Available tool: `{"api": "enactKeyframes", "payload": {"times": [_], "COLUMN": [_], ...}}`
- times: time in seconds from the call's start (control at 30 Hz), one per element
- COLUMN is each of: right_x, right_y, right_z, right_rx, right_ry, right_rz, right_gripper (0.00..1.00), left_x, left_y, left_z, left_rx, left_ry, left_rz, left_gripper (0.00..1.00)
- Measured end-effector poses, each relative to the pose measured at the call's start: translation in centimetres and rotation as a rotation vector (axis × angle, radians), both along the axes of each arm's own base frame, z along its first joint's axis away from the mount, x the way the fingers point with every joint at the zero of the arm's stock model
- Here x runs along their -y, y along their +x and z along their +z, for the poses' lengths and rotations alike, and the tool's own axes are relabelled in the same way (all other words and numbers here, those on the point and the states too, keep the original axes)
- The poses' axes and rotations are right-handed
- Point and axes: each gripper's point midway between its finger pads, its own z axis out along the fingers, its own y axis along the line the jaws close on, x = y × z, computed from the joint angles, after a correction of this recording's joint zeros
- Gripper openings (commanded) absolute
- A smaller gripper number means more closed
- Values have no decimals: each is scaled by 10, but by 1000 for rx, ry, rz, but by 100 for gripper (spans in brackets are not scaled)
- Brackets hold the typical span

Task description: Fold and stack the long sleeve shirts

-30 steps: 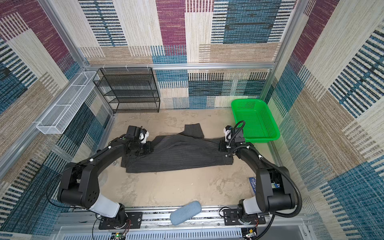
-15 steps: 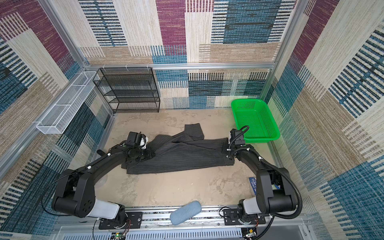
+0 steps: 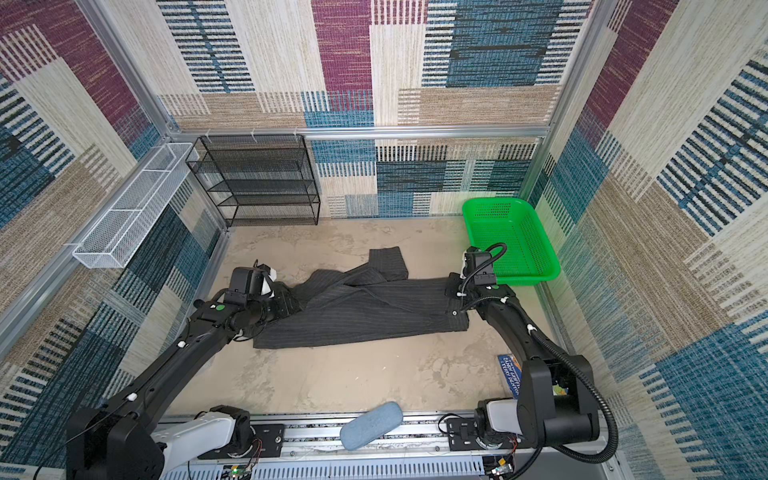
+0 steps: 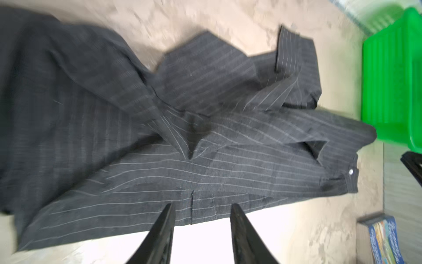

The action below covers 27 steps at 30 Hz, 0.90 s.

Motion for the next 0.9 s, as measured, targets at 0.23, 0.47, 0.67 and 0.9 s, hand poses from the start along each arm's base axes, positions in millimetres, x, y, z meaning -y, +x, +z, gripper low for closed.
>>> {"api": "enactKeyframes", "payload": {"times": [0.23, 0.47, 0.67, 0.9], "right_x": [-30, -27, -22, -20], "right_y": [-14, -31, -34, -34], "right_z": [-17, -38, -41, -42], "right_rx": [-55, -114, -120, -123], "right_ry": [17, 19, 11, 10], "right_rz": [74, 52, 12, -2], "right_gripper": [46, 49, 50, 50], "left_x": [-27, -61, -80, -83], "left_y": [18, 57, 103, 132], "left_z": [-1, -15, -23, -52], "left_rx": [-74, -156, -185, -269], "left_ry": [60, 98, 109, 40], "left_rz": [126, 239, 298, 345], "left_gripper": [51, 53, 53, 44]}}
